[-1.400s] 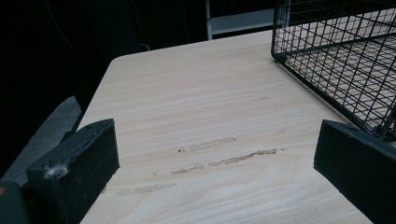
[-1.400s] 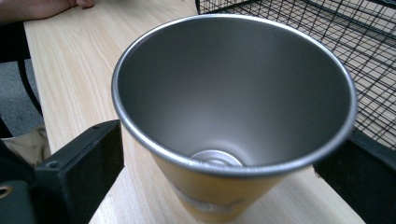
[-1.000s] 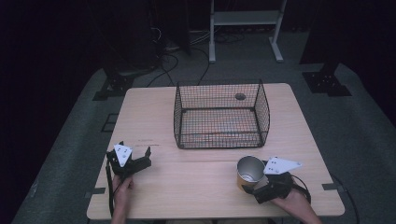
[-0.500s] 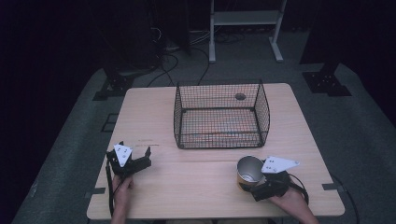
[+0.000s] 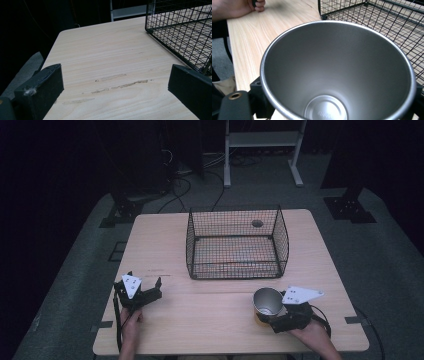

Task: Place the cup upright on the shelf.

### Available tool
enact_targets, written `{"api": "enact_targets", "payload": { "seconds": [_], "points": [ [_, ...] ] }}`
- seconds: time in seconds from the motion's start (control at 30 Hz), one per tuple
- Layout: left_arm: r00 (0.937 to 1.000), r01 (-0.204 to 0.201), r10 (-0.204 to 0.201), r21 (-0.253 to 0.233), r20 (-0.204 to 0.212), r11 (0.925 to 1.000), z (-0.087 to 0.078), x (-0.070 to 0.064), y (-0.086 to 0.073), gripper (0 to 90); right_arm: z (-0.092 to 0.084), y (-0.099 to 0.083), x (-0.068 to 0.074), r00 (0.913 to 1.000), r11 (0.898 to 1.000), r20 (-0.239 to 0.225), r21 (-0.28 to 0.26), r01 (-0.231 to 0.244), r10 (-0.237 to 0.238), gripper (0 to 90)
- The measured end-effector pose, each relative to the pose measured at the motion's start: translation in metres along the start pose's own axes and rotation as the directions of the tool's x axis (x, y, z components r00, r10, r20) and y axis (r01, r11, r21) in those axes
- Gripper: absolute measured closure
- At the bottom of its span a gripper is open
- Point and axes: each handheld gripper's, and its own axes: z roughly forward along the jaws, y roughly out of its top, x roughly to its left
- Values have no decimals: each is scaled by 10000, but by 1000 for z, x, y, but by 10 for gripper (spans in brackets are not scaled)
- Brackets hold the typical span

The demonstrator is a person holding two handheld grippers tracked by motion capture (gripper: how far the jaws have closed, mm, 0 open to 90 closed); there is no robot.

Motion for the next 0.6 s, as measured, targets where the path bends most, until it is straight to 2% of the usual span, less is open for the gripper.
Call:
{"api": "enact_targets", "payload": {
  "seconds": [0.2,0.37,0.6],
  "points": [
    [10000,-6,6,-2,-1,10000,0,0,0,0,-4,10,-4,10000,9999,-47,-96,-86,86,135],
    [10000,6,-6,3,1,10000,0,0,0,0,-6,20,-6,9994,9995,-295,-246,-196,189,135],
    [10000,15,-15,-16,11,10000,0,0,0,0,-12,43,-10,9989,9992,-451,-381,-149,132,135]
  ]
}}
